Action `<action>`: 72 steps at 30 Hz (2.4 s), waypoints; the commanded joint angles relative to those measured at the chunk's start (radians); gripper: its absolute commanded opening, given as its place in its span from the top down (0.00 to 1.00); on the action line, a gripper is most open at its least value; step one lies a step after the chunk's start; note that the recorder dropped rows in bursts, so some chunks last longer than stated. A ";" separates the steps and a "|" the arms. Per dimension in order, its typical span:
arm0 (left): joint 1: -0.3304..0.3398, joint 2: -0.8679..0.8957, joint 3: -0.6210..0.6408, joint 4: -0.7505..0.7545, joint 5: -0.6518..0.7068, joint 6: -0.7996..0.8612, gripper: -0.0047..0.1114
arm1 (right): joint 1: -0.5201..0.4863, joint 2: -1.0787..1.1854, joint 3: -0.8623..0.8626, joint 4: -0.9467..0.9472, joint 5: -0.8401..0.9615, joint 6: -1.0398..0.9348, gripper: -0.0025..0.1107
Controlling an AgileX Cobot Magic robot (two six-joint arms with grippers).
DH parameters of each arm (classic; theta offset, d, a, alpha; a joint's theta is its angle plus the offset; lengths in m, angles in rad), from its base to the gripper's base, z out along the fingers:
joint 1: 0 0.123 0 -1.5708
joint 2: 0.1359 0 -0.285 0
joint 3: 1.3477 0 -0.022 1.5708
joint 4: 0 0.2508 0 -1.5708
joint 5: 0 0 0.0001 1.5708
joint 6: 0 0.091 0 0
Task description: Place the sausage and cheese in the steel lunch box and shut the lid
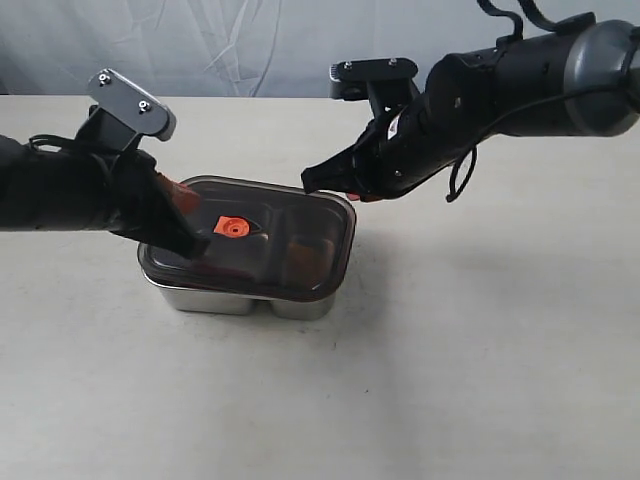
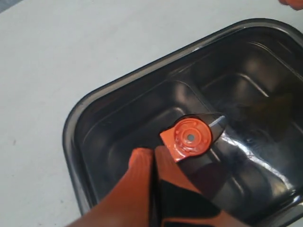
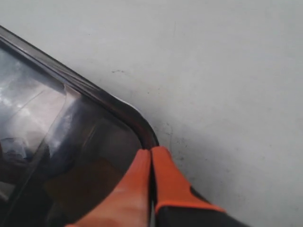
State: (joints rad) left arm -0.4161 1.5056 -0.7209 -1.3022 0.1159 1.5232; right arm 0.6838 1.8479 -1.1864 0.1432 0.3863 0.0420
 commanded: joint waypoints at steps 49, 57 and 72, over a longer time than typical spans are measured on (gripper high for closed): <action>0.076 0.216 -0.016 0.066 0.130 -0.005 0.96 | 0.074 0.152 -0.006 0.029 -0.088 -0.054 0.98; 0.087 0.111 -0.016 0.068 0.033 0.001 0.96 | 0.074 0.152 -0.006 0.029 -0.080 -0.071 0.98; 0.099 0.160 -0.016 0.070 0.057 0.001 0.96 | 0.074 0.110 -0.006 0.027 -0.110 -0.073 0.98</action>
State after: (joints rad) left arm -0.3195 1.6476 -0.7434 -1.2318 0.1585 1.5229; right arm 0.7535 1.9615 -1.2063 0.1744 0.2244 -0.0238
